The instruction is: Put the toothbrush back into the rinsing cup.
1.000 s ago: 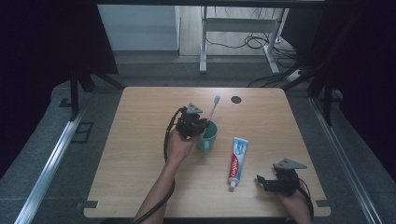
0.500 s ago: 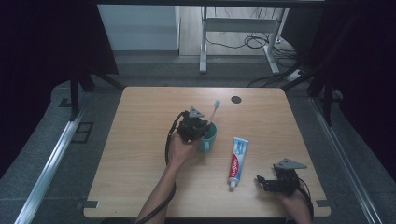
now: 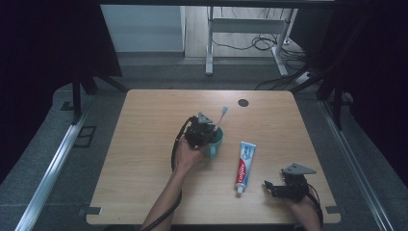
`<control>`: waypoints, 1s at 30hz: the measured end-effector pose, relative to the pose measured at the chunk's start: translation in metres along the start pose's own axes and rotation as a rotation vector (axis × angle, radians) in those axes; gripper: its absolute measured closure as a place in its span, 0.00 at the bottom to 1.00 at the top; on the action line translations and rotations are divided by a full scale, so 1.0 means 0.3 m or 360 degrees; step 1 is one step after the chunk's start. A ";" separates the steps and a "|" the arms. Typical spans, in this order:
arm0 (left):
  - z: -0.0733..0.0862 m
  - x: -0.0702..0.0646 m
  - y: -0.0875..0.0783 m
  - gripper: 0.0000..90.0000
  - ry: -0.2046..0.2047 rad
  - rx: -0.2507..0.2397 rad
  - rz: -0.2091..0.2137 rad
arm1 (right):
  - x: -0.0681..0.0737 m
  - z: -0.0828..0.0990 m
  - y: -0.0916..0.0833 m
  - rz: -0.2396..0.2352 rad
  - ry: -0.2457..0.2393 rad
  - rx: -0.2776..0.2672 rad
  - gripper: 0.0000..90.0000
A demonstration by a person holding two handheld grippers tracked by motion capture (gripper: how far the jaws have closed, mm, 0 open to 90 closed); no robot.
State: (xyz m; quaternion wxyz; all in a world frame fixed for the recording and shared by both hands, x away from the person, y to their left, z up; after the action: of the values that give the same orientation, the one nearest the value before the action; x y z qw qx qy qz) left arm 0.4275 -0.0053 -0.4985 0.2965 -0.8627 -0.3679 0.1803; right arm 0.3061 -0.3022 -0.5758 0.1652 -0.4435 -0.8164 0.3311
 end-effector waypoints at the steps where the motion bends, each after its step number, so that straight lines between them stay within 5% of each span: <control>1: 0.001 -0.001 0.001 0.86 -0.0002 0.0004 -0.0002 | 0.000 0.000 0.000 0.0000 0.0000 0.0000 0.14; 20: 0.012 0.009 0.005 0.83 -0.0027 0.0049 -0.0007 | 0.000 0.000 0.000 0.0001 0.0000 0.0000 0.14; 30: -0.010 0.009 -0.033 0.62 -0.0007 0.0014 -0.0009 | 0.000 0.000 0.000 0.0000 -0.0001 0.0000 0.14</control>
State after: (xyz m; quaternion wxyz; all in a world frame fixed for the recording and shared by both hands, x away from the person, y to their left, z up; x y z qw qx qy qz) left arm 0.4255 0.0011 -0.4901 0.3000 -0.8599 -0.3702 0.1830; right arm 0.3061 -0.3022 -0.5758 0.1649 -0.4433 -0.8165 0.3311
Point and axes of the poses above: each handheld gripper's, and its own axes: y roughly forward along the jaws, z roughly out of its underside, x roughly to its left, the point moved 5 cm from there along y, roughly forward along the jaws, and after that the axes turned 2 degrees about -y, right-handed, at the moved point
